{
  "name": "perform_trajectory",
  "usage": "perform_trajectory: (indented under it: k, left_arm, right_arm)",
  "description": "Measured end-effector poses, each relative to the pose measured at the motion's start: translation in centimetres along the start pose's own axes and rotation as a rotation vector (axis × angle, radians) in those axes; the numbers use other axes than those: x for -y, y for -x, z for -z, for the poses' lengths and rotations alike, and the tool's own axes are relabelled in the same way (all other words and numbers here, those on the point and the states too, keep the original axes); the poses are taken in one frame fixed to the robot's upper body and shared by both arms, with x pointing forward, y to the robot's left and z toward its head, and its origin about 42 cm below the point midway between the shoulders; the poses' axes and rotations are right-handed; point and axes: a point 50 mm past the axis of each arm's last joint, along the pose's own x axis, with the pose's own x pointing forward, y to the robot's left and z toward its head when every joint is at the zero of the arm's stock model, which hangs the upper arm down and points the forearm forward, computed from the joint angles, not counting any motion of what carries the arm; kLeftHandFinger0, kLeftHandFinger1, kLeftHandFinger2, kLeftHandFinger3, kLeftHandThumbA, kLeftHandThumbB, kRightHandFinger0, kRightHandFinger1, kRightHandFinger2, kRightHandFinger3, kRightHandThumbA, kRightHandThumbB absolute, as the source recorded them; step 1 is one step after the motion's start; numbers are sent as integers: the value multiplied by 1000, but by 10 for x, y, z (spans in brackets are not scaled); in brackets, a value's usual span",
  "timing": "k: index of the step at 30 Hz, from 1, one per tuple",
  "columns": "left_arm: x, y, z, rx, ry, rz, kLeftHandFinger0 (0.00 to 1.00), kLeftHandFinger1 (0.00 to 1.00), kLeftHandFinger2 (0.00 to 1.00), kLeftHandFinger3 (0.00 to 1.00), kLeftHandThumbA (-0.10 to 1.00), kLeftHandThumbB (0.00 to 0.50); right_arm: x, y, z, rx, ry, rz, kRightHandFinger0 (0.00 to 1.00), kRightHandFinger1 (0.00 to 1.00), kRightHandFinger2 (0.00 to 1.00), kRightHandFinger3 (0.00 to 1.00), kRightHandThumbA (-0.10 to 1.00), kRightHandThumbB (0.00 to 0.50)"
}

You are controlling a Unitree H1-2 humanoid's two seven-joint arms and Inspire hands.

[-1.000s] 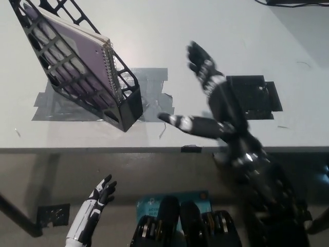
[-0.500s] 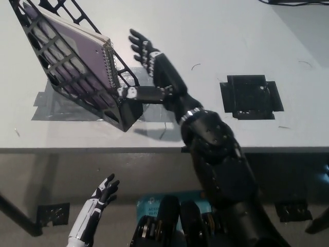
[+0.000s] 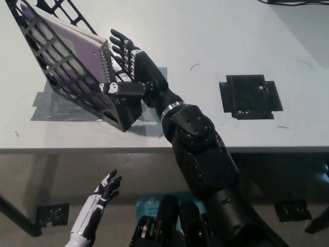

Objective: A shelf with a book inside it is placed on the center of the desk infront of the robot. The robot uses its right hand to grab the book, take it out and hand it to a person.

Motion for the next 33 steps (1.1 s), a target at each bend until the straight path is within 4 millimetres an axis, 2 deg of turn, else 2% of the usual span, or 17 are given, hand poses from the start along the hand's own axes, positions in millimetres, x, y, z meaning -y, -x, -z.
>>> perform_trajectory:
  k: [8,14,16,18,20,26,27,31,33]
  left_arm:
    - [0,0,0,-1,3,12,1000,1000,1000,1000,945,262]
    - [-1,0,0,-1,3,13,1000,1000,1000,1000,942,265]
    - [-1,0,0,-1,3,13,1000,1000,1000,1000,944,265]
    - [-1,0,0,-1,3,13,1000,1000,1000,1000,938,271]
    - [-1,0,0,0,2,13,1000,1000,1000,1000,942,272]
    - [-1,-1,-1,3,0,14,1000,1000,1000,1000,984,277]
    - [-1,-1,-1,3,-1,15,1000,1000,1000,1000,985,276]
    - [-1,-2,-2,5,-7,16,1000,1000,1000,1000,983,281]
    - [-2,-3,-2,6,-8,16,1000,1000,1000,1000,977,281]
  right_arm:
    - [-9,6,-38,149,-6,-14,1000,1000,1000,1000,1000,314]
    - [-7,13,-58,225,21,-14,1000,1000,1000,1000,1000,364]
    - [-6,14,-63,242,42,-14,1000,1000,1000,1000,1000,355]
    - [-5,15,-64,244,50,-13,1000,1000,1000,1000,1000,320]
    - [-5,15,-64,245,56,-12,1000,1000,1000,1000,1000,352]
    - [-8,13,-59,226,55,-20,1000,1000,1000,1000,1000,349]
    - [-9,13,-57,217,56,-24,1000,1000,1000,1000,1000,361]
    - [-14,11,-48,187,71,-36,1000,1000,1000,1000,1000,352]
    - [-17,9,-43,167,73,-41,1000,1000,1000,1000,1000,363]
